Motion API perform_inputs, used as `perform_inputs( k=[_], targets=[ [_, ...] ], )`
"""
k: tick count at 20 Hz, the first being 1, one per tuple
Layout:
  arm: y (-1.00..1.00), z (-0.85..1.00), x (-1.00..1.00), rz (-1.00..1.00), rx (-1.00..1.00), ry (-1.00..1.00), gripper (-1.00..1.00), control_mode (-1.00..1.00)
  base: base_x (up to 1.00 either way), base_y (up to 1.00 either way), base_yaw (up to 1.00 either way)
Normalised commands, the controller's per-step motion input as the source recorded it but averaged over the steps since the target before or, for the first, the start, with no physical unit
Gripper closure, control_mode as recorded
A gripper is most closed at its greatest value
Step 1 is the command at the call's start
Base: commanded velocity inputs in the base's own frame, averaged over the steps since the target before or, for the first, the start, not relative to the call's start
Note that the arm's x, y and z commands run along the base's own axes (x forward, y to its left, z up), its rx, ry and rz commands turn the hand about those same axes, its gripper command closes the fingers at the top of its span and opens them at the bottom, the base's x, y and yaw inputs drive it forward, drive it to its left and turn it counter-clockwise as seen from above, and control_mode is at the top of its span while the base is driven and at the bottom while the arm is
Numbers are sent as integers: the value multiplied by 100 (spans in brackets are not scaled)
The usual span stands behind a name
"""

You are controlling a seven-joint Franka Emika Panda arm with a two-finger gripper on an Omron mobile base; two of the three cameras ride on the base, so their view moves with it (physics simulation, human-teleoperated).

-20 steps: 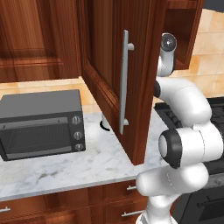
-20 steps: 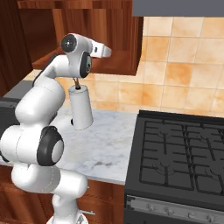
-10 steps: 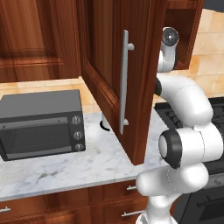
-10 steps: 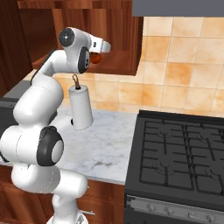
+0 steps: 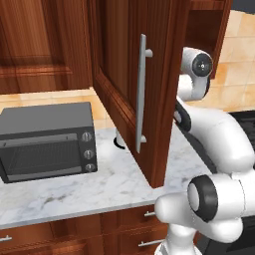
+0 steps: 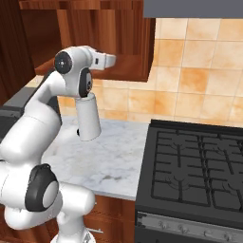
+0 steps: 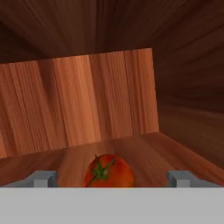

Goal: Pick the tomato from the counter and place it in the cabinet. Then close the cabinet.

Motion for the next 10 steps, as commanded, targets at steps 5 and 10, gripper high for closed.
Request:
perform_inputs(
  k=[5,10],
  targets=[
    [0,64,-100,0,2,8,-100,-100,0,0,0],
    [0,45,-100,2,4,34,-100,-100,0,0,0]
  ],
)
